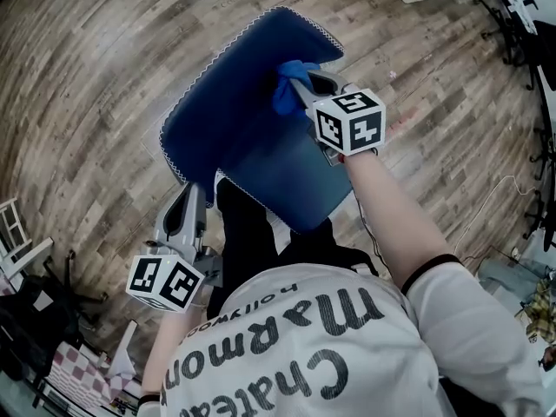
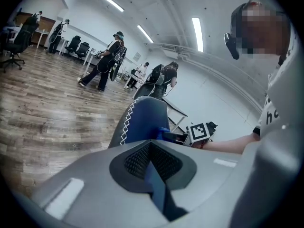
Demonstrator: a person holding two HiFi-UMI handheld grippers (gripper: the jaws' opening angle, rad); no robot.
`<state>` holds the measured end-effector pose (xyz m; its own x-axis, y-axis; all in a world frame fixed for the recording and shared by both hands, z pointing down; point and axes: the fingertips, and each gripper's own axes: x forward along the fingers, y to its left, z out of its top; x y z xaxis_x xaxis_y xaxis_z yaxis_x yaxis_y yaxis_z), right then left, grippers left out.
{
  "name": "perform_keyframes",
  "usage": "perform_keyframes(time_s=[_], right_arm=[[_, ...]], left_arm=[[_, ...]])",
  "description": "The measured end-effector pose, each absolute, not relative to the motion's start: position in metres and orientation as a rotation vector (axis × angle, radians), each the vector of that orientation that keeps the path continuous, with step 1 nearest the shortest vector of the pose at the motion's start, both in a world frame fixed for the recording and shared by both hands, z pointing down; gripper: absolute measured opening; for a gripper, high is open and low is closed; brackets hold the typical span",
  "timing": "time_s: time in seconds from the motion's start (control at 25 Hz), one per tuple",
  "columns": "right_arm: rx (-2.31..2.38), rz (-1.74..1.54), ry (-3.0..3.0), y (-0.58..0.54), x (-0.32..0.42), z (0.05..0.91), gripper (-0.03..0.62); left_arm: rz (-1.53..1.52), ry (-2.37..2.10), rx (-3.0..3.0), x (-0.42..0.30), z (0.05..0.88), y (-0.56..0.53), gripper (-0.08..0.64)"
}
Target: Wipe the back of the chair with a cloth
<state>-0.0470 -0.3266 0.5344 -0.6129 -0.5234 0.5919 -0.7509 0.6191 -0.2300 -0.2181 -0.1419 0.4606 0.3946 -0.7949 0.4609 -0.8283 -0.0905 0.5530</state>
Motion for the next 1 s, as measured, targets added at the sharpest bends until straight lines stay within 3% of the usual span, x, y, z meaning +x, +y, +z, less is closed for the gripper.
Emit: perform_keyframes(time_s=[0.44, 0.68, 1.0], right_arm=[[0.191, 0.626, -2.443, -0.155, -0.191, 0.549, 0.064], [-0.011, 0.646, -2.447, -0.116, -0.208, 0.547, 0.063], [0.282, 0.654, -2.390, -0.194, -0.169, 0.579, 0.063]], left_arm=[[0.053, -1.407, 1.863, -0.216, 0.459, -0.125, 0.009], [0.049, -1.416, 1.837, -0.224, 0.465, -0.121, 0.009], [0.058, -1.391, 1.854, -0.223, 0.466, -0.125, 0.009]])
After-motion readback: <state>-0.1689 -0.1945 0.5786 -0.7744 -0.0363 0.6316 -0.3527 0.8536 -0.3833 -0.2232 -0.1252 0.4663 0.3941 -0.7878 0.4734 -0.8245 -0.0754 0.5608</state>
